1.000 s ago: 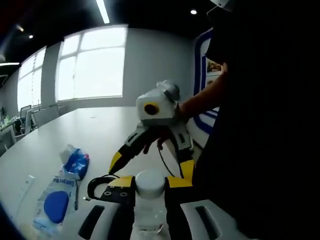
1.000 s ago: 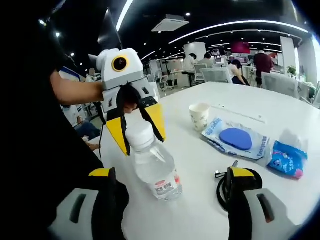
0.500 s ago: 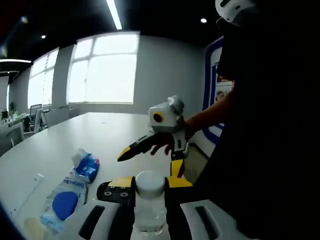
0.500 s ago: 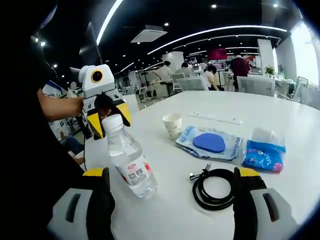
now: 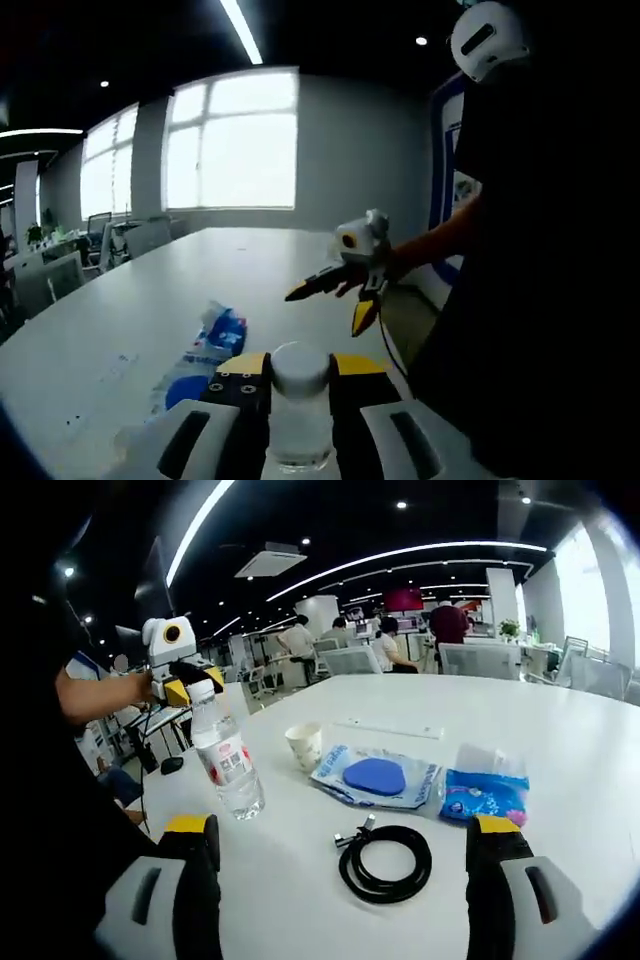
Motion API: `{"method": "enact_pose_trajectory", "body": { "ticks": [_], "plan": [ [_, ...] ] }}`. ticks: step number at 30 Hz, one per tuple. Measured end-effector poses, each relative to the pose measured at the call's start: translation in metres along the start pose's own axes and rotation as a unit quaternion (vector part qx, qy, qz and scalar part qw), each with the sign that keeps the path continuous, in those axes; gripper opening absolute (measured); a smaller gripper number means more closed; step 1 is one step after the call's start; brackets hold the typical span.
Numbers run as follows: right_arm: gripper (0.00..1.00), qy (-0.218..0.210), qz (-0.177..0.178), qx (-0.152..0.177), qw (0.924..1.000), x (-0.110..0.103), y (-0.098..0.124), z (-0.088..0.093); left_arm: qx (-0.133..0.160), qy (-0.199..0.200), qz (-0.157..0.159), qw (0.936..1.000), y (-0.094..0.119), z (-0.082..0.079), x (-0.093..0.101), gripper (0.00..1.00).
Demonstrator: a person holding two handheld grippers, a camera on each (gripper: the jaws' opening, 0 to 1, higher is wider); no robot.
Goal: Arrange the tabletop items into an orderly group along one side of the table until the central work area is clear of visible clutter.
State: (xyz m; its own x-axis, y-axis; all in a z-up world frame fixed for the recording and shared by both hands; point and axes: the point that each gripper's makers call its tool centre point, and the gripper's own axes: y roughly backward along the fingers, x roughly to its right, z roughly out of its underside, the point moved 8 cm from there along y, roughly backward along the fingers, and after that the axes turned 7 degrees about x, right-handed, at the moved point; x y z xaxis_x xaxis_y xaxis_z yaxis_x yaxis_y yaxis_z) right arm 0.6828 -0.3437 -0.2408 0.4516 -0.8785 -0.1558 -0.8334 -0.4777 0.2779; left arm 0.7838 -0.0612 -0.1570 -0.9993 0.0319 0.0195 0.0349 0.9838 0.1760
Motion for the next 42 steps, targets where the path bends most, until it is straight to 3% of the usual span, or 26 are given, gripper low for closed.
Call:
{"method": "enact_pose_trajectory", "body": {
  "ticks": [10,21,29,42],
  "plan": [
    [1.00,-0.013,0.025,-0.001,0.9996,0.011,0.003,0.007,-0.012,-0.004,-0.062,0.9980,0.053,-0.012,-0.043,0.19],
    [1.00,-0.023,0.047,-0.008,0.9986,0.019,0.005,0.012,-0.041,-0.005,-0.098,0.9943,0.089,-0.006,-0.089,0.19],
    [1.00,-0.028,0.065,-0.015,0.9974,0.026,0.007,0.014,-0.060,-0.001,-0.101,0.9931,0.095,0.013,-0.113,0.19],
    [0.99,-0.050,0.085,-0.022,0.9948,0.031,0.009,0.024,-0.111,0.001,-0.065,0.9916,0.084,0.037,-0.139,0.19]
  ]
}}
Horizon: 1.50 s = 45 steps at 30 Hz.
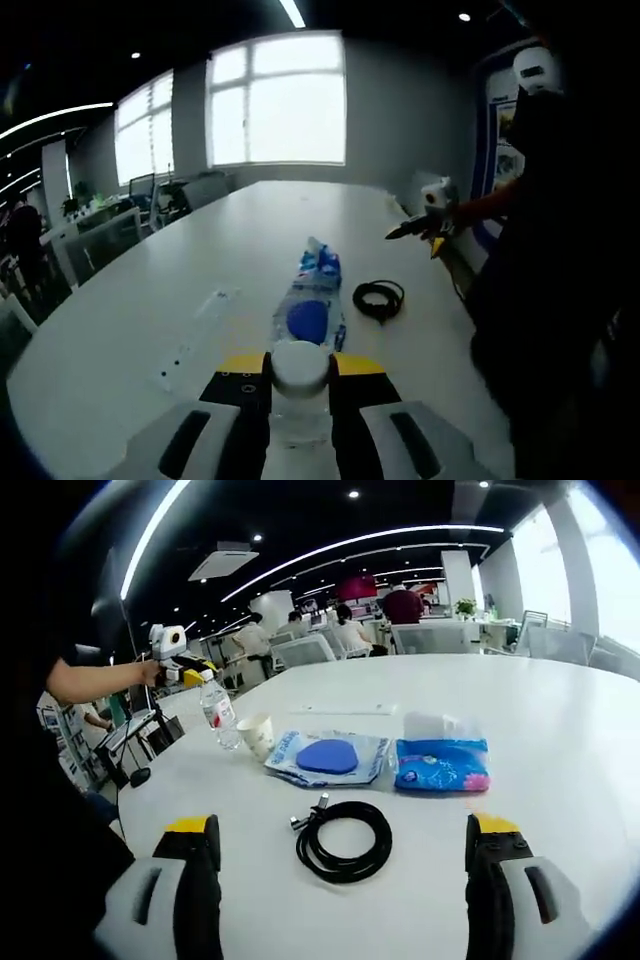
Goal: Arrange the tabletop items into an orderly group along one side of the table until the central work area is clear of visible clutter.
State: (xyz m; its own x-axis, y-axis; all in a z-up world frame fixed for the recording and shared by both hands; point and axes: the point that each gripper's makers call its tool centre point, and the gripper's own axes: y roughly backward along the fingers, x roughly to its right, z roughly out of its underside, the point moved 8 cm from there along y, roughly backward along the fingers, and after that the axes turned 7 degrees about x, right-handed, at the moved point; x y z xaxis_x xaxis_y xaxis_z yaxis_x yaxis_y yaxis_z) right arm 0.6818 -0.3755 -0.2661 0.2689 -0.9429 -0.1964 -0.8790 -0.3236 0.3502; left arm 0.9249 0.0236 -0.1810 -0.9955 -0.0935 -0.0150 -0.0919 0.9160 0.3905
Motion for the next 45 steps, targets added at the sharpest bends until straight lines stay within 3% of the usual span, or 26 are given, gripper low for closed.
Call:
{"method": "enact_pose_trajectory", "body": {
  "ticks": [8,14,19,26,33,45],
  "plan": [
    [0.98,-0.011,0.010,-0.009,0.9998,0.002,-0.002,0.004,-0.028,-0.008,0.020,0.9994,-0.002,0.007,-0.013,0.18],
    [0.98,-0.014,0.016,-0.011,0.9997,0.007,-0.010,0.002,-0.061,-0.026,0.043,0.9969,0.002,0.018,-0.038,0.19],
    [0.98,-0.013,0.015,-0.016,0.9997,0.006,-0.019,0.000,-0.073,-0.029,0.062,0.9950,-0.004,0.022,-0.041,0.19],
    [0.98,-0.014,0.012,-0.017,0.9997,0.006,-0.023,0.000,-0.069,-0.036,0.067,0.9947,-0.004,0.024,-0.051,0.19],
    [0.97,-0.017,0.011,-0.021,0.9996,0.006,-0.021,0.004,-0.062,-0.028,0.079,0.9946,-0.010,0.020,-0.040,0.20],
    [0.96,-0.024,0.008,-0.020,0.9995,0.007,-0.023,0.007,-0.048,-0.007,0.060,0.9970,-0.013,0.017,-0.034,0.22]
  ]
}}
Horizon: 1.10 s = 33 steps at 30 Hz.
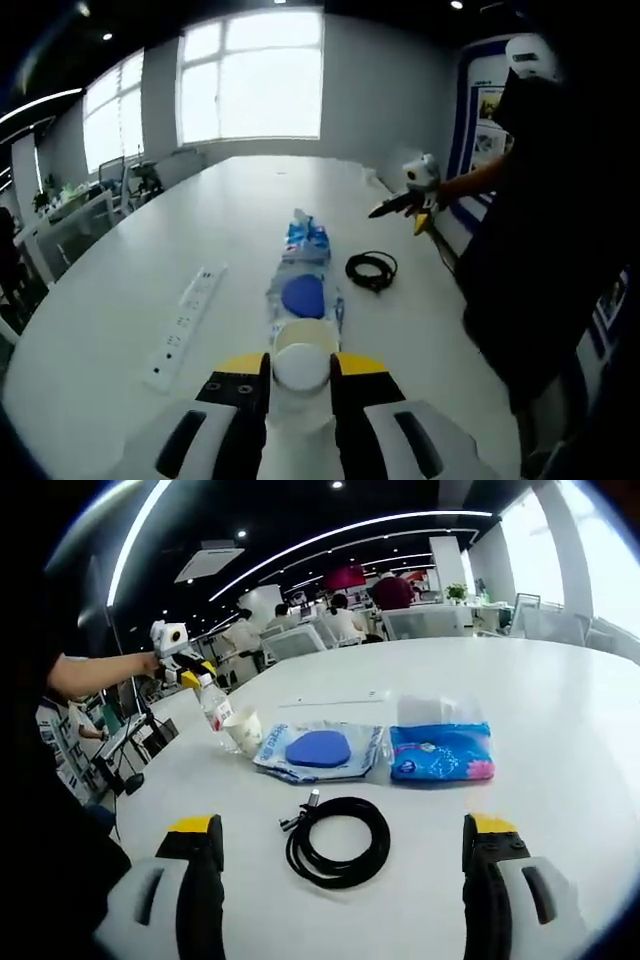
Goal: Arrange the tabletop items into an orderly group along one side of the table until the central work area is clear of visible clutter.
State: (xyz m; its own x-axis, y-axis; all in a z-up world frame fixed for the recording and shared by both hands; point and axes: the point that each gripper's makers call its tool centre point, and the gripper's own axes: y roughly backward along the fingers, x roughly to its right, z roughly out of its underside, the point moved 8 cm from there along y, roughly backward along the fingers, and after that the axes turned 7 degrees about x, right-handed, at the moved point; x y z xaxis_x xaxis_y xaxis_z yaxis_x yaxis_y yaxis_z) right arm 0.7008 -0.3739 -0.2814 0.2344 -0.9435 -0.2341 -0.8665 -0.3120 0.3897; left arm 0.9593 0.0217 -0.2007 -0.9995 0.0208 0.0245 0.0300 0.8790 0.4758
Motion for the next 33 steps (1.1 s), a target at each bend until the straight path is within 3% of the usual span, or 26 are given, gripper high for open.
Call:
{"method": "enact_pose_trajectory", "body": {
  "ticks": [8,17,21,27,30,33],
  "plan": [
    [0.96,0.001,-0.007,0.005,1.0000,0.002,-0.003,-0.002,0.024,0.027,-0.044,0.9984,0.010,-0.010,-0.003,0.36],
    [0.96,-0.001,-0.013,0.005,0.9999,0.002,-0.005,-0.002,0.064,0.040,-0.095,0.9926,0.025,-0.033,0.008,0.42],
    [0.96,-0.003,-0.017,0.000,0.9999,0.002,-0.006,0.000,0.079,0.019,-0.114,0.9902,0.030,-0.044,0.015,0.45],
    [0.96,-0.006,-0.019,-0.004,0.9998,0.003,-0.007,-0.001,0.088,0.014,-0.109,0.9900,0.014,-0.068,0.052,0.58],
    [0.95,-0.007,-0.019,-0.007,0.9998,0.003,-0.007,-0.002,0.075,0.054,-0.107,0.9900,0.000,-0.066,0.063,0.69],
    [0.92,-0.006,-0.017,-0.014,0.9997,0.003,-0.007,-0.002,0.067,0.048,-0.100,0.9916,-0.020,-0.064,0.081,0.68]
  ]
}}
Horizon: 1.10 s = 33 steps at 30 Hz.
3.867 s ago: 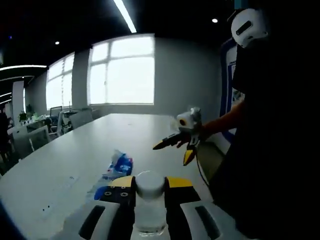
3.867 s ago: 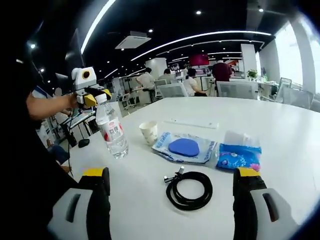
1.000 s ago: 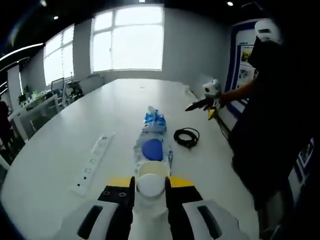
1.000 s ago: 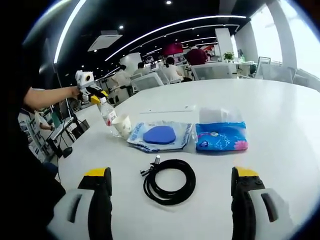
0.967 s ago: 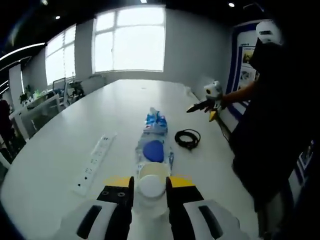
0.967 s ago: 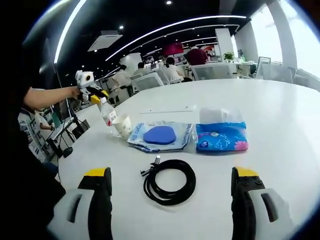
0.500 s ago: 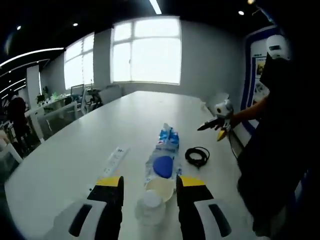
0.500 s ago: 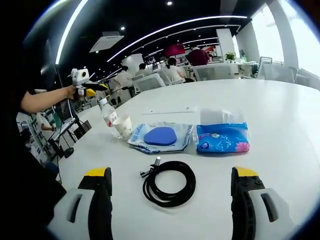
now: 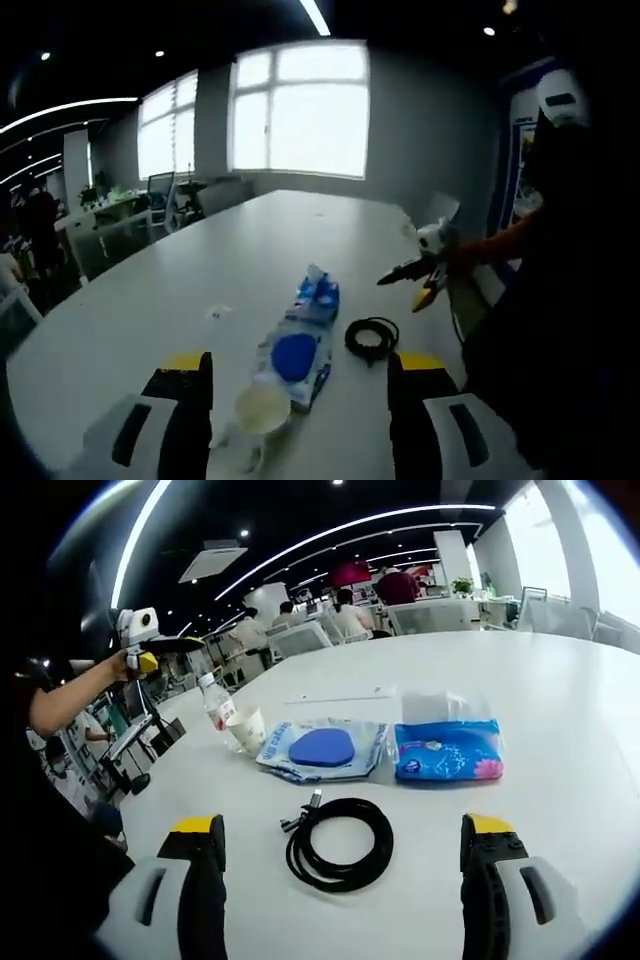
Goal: Arrange the tabletop items into an orderly group along one side of the table until the central work area is clear of visible clutter.
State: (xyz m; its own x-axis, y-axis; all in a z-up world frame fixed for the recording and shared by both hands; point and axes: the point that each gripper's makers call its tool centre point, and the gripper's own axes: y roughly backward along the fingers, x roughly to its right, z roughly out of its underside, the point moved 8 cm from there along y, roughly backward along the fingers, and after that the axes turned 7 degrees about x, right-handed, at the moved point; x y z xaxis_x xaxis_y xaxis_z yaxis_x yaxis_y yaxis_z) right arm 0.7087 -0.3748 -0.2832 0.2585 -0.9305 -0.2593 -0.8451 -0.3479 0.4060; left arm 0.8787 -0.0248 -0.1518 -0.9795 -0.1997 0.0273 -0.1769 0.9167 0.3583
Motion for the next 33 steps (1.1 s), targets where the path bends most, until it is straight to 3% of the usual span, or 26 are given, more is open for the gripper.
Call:
{"method": "enact_pose_trajectory", "body": {
  "ticks": [5,7,9,15,22,27,33],
  "plan": [
    [0.85,0.002,-0.001,-0.011,0.9999,-0.002,-0.002,0.000,0.001,0.023,0.015,0.9996,-0.028,0.012,0.030,0.69],
    [0.85,-0.005,-0.001,-0.010,0.9999,-0.004,-0.004,0.001,-0.014,0.018,0.034,0.9992,-0.044,0.022,0.045,0.70],
    [0.83,-0.006,0.001,-0.018,0.9998,-0.004,-0.006,0.004,-0.030,0.047,0.049,0.9972,-0.059,0.032,0.058,0.73],
    [0.78,-0.037,0.010,-0.014,0.9992,-0.003,-0.008,0.008,-0.042,0.062,0.046,0.9961,-0.099,0.056,0.083,0.72],
    [0.67,-0.060,0.038,-0.013,0.9974,0.000,-0.009,0.014,-0.069,0.099,0.035,0.9921,-0.138,0.082,0.103,0.64],
    [0.60,-0.073,0.057,-0.009,0.9957,0.007,-0.010,0.019,-0.071,0.129,0.020,0.9889,-0.163,0.095,0.108,0.48],
    [0.50,-0.087,0.074,-0.017,0.9934,0.011,-0.013,0.031,-0.079,0.160,-0.004,0.9839,-0.180,0.104,0.107,0.44]
  ]
}}
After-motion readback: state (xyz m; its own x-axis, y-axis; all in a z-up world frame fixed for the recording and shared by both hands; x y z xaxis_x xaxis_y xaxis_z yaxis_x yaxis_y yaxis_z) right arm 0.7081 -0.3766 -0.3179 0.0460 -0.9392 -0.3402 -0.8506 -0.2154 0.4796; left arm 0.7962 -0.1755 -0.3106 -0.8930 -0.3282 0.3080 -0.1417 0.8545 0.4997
